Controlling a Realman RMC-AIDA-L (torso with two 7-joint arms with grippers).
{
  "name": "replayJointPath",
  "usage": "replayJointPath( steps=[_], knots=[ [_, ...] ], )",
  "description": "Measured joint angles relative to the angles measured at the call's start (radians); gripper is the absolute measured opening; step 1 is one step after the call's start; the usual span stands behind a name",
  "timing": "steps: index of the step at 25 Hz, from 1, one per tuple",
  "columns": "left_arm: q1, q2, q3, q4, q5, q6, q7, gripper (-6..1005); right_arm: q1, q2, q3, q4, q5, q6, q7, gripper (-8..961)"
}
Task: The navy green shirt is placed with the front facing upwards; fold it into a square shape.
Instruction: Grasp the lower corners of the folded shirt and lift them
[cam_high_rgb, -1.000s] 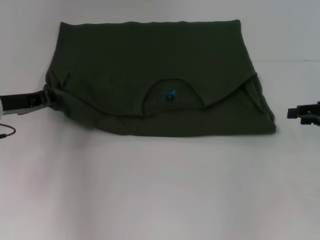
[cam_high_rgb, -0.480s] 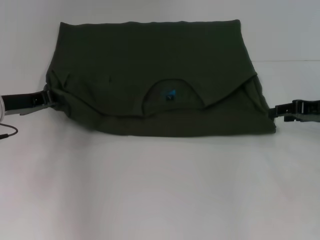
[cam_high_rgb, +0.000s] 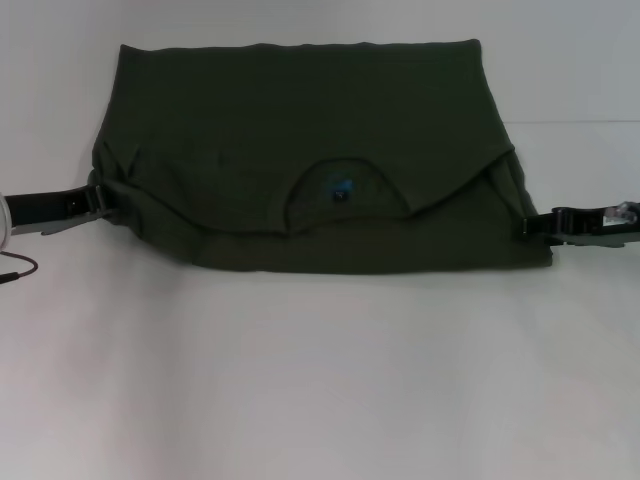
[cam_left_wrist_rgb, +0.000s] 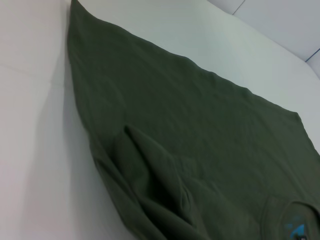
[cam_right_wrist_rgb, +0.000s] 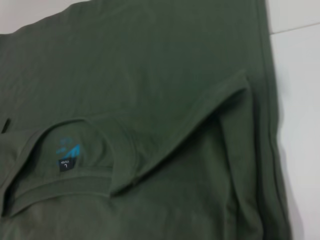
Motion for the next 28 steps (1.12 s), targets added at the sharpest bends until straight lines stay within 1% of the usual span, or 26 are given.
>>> replayJointPath(
  steps=[4,8,11,15,23,28],
  knots=[
    [0.0,0.0,0.0,-0.001,-0.002,-0.004,0.0,33,0.016,0.007,-0.035,0.03,0.0,0.036,0.001,524],
    [0.002,0.001,-0.002,-0.001,-0.004,-0.011,0.0,32,0.032,0.001,-0.044,0.058,-0.001,0.04,0.022,521],
    [0.002,0.001,-0.005,-0.002,-0.005,-0.012,0.0,32,0.032,-0.001,-0.045,0.05,0.005,0.027,0.036,519],
    [0.002,0.0,-0.006,-0.001,-0.006,-0.012,0.0,33,0.022,0.005,-0.045,0.019,0.028,0.01,0.031,516],
    [0.002,-0.001,-0.006,-0.002,-0.006,-0.011,0.0,33,0.025,0.002,-0.048,0.019,0.028,0.002,0.034,322],
    [0.005,-0.001,-0.006,0.0,-0.003,0.007,0.0,33,0.017,-0.005,-0.045,0.014,0.028,-0.033,0.038,134]
  ],
)
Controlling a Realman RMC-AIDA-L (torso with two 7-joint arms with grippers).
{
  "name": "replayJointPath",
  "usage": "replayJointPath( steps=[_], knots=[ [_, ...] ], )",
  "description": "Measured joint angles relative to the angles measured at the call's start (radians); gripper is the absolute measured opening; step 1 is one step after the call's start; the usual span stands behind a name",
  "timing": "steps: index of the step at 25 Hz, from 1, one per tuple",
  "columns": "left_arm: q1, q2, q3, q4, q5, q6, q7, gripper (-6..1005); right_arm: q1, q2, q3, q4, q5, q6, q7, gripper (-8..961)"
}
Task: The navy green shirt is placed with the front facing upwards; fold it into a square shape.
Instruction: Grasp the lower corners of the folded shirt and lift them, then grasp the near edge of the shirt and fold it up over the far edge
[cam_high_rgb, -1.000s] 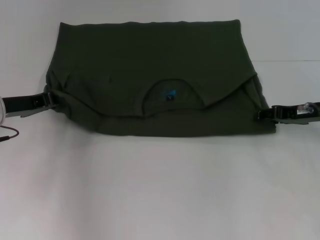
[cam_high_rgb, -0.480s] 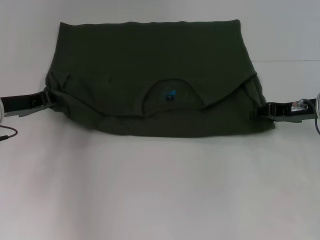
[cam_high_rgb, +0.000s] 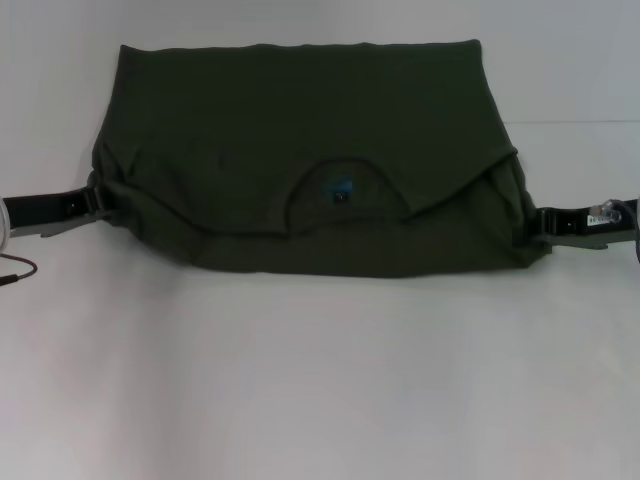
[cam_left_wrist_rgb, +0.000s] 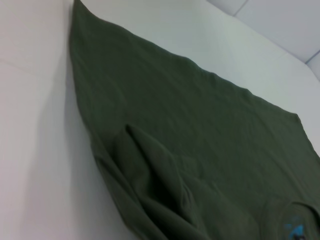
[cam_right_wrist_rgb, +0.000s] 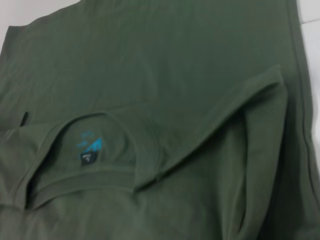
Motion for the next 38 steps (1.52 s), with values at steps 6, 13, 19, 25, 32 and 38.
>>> replayJointPath(
  steps=[6,13,19,25,32,38],
  knots=[
    [0.035,0.01,-0.001,0.056,0.017,0.172,-0.008,33,-0.054,-0.032,0.009,-0.086,0.003,-0.218,0.011,27],
    [0.085,0.031,-0.077,0.159,0.133,0.496,-0.044,34,-0.155,-0.065,0.033,-0.175,0.002,-0.484,0.025,30],
    [0.13,0.031,-0.119,0.223,0.26,0.775,0.005,33,-0.226,-0.081,0.035,-0.188,-0.017,-0.629,0.007,33],
    [0.137,0.033,-0.158,0.239,0.345,0.809,0.058,33,-0.244,-0.083,0.092,-0.188,-0.022,-0.653,-0.023,35],
    [0.049,0.047,-0.181,0.221,0.345,0.679,-0.005,34,-0.168,-0.074,0.239,-0.179,0.106,-0.633,-0.023,38],
    [-0.006,0.053,-0.176,0.201,0.341,0.516,-0.085,33,-0.111,-0.064,0.236,-0.172,0.191,-0.503,-0.01,41]
  ],
)
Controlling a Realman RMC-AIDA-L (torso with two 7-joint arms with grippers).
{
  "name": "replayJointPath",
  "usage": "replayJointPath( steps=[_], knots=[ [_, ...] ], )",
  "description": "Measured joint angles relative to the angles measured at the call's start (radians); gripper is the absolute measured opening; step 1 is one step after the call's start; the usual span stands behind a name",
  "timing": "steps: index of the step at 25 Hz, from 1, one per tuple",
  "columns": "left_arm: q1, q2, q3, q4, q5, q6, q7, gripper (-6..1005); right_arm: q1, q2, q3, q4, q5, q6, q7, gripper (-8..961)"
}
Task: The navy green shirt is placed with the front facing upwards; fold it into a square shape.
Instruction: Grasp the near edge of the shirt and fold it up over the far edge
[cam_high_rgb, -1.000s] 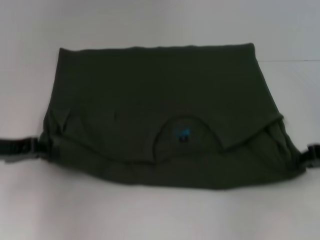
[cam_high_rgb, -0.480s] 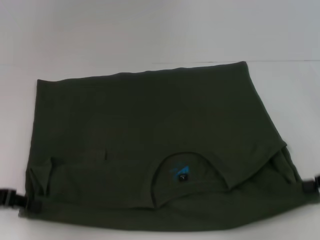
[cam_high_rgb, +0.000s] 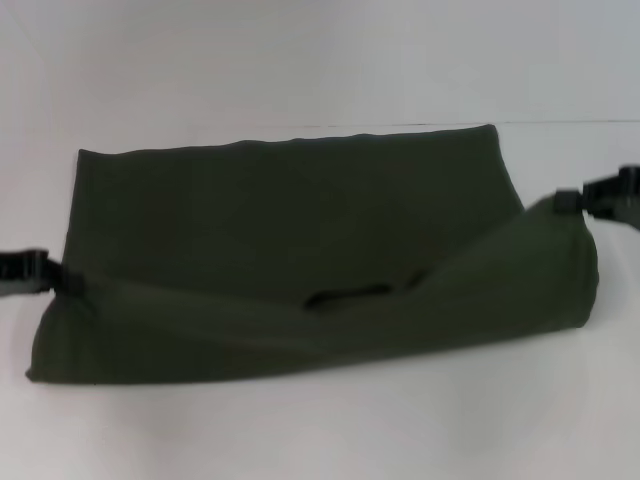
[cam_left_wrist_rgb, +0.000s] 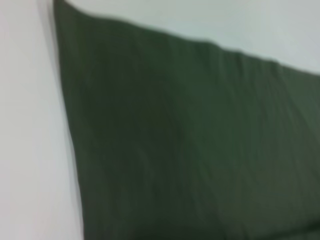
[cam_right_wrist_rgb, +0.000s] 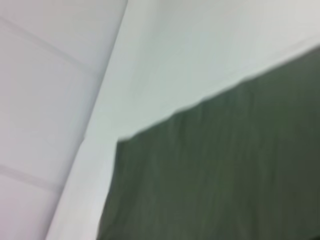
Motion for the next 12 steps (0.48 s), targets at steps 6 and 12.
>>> replayJointPath(
  steps=[6,12],
  knots=[
    [-0.055,-0.001,-0.004,-0.013,-0.007,-0.136,-0.053,32,0.042,0.018,-0.006,0.018,0.007,0.255,-0.005,44],
    [-0.122,-0.007,0.019,-0.051,0.001,-0.289,-0.102,34,0.091,0.045,-0.018,0.061,0.014,0.52,-0.038,46]
  ],
)
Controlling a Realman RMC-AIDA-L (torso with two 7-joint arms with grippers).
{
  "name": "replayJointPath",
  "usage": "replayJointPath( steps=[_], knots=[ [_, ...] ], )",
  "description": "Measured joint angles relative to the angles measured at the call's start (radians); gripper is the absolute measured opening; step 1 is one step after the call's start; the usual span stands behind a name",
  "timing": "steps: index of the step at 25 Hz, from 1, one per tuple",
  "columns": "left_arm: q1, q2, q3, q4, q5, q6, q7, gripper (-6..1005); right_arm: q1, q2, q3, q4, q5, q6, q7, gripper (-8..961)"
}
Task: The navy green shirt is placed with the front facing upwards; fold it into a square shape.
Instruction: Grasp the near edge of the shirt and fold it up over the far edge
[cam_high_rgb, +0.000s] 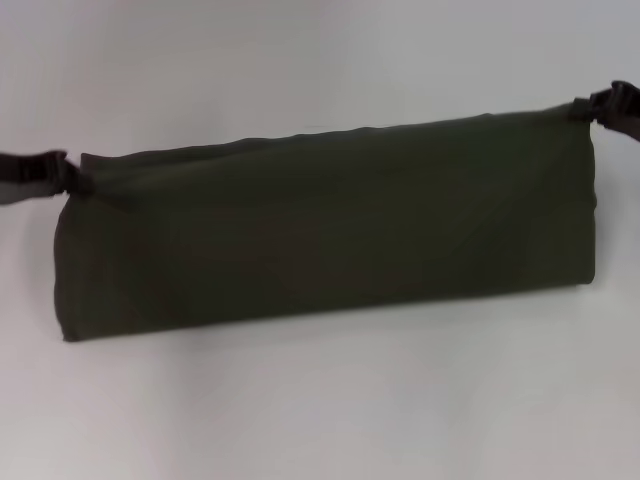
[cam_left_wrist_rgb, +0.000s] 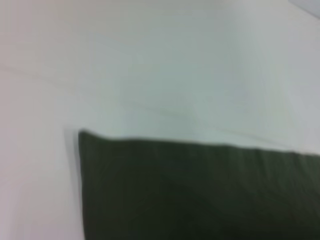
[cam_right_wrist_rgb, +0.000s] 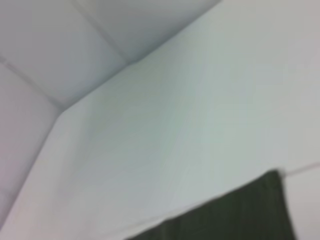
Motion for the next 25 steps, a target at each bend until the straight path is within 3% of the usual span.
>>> replayJointPath(
  steps=[5,9,16,25],
  knots=[
    [-0.044,-0.003,0.053,-0.071,0.003,-0.153,-0.023,33,0.052,0.02,-0.098,0.077,0.001,0.246,-0.029,49],
    [-0.06,-0.019,0.091,-0.099,-0.005,-0.271,-0.03,33,0.076,0.035,-0.183,0.123,0.0,0.407,-0.029,50],
    [-0.083,-0.028,0.097,-0.133,0.003,-0.36,-0.031,34,0.116,0.053,-0.243,0.16,0.002,0.581,-0.029,53],
    [-0.085,-0.033,0.098,-0.145,0.004,-0.426,-0.044,33,0.186,0.051,-0.342,0.223,-0.006,0.682,-0.029,57]
  ],
)
